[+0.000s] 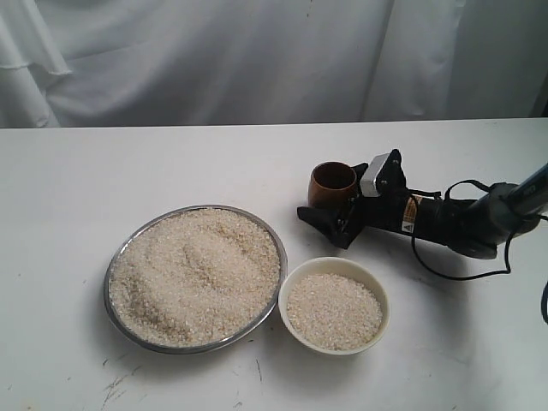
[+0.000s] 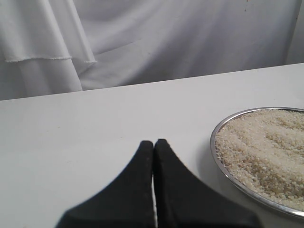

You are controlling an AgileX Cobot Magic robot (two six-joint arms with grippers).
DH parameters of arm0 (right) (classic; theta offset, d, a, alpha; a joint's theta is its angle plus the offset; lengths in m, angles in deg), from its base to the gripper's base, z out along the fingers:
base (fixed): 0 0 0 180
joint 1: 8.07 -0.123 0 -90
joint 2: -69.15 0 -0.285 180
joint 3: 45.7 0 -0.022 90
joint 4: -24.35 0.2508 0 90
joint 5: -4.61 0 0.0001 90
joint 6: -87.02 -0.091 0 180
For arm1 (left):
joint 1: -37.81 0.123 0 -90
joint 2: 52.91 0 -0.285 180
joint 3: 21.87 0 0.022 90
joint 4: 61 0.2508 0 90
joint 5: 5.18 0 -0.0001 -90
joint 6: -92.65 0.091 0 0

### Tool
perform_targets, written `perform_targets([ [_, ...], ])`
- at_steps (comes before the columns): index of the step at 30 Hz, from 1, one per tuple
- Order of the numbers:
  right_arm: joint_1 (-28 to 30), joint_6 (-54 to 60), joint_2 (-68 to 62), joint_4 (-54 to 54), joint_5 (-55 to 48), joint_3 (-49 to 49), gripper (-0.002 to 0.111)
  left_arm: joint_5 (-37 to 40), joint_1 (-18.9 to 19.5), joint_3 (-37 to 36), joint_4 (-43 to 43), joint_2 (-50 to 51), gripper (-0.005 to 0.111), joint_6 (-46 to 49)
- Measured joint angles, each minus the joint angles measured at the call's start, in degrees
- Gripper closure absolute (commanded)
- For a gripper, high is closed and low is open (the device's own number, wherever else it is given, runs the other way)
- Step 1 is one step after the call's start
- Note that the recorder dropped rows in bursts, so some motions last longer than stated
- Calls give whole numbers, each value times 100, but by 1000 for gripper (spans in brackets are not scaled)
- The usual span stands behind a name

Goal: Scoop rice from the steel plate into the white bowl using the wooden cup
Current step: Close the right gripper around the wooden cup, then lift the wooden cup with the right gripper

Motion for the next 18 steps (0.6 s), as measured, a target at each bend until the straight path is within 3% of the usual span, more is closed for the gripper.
perform_targets([
  [10,-27,-69,0,70,-12,0,45,0,0,0,0,0,107,0],
  [18,-27,-634,0,118,-22,0,102,0,0,0,0,0,107,0],
])
